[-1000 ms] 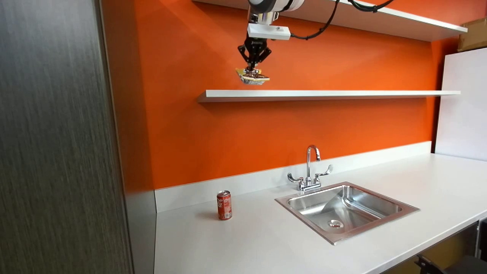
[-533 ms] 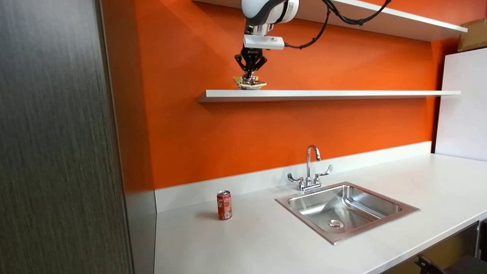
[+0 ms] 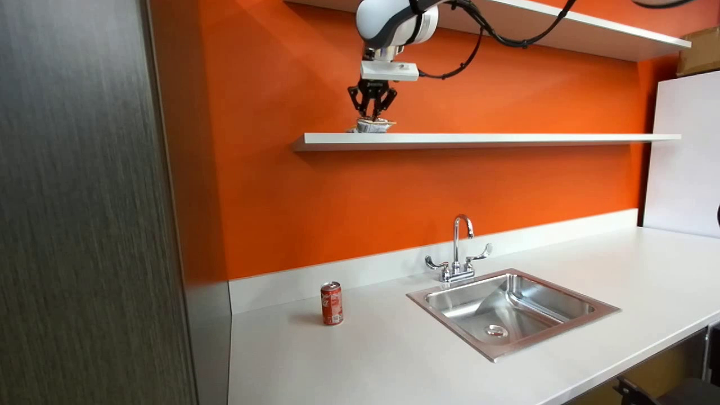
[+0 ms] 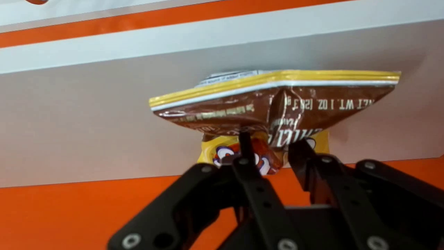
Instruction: Put the packet on the bottom shelf
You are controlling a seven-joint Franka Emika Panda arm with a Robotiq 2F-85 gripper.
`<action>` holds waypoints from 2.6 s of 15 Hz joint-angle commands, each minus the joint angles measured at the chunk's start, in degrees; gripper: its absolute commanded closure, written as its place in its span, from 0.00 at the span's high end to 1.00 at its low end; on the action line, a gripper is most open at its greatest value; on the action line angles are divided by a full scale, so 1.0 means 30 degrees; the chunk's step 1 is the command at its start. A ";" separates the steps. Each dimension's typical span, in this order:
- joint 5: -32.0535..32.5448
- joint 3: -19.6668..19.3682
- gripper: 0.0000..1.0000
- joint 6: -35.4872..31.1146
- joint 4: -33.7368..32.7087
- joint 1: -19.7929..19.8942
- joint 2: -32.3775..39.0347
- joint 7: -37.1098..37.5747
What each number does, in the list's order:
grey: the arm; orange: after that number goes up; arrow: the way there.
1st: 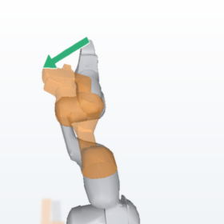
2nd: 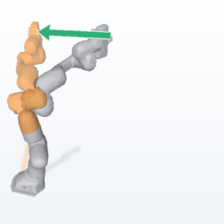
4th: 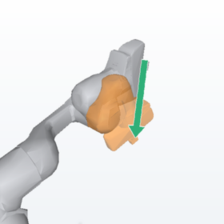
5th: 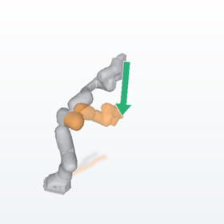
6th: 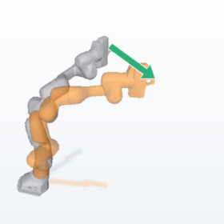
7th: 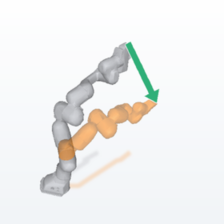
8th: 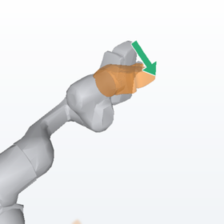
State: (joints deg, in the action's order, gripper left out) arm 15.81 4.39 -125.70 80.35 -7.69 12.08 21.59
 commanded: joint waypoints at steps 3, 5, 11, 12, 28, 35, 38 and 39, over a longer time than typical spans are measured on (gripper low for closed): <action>0.0619 -0.0119 0.80 0.0555 -0.0413 -0.0149 -0.0215 0.0313; 0.0611 -0.0116 0.95 0.0495 -0.0228 -0.0123 -0.0511 0.0335; 0.0636 -0.0149 1.00 0.0848 0.0920 -0.0100 -0.2201 0.0554; 0.0582 -0.0145 1.00 0.1164 0.1239 -0.0081 -0.2640 0.0499; -0.1267 -0.0600 1.00 0.8460 1.2260 0.0628 -1.1287 -0.6418; -0.3290 -0.1664 1.00 0.6489 1.8494 0.0558 -1.3317 -0.9024; -0.3900 -0.1531 1.00 0.5566 2.0421 0.0571 -1.4000 -0.8668; -0.4022 -0.1486 1.00 0.5352 2.0954 0.0569 -1.4163 -0.8622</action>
State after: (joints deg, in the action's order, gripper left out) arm 5.65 -0.75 -106.59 137.46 -6.76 -26.49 -3.33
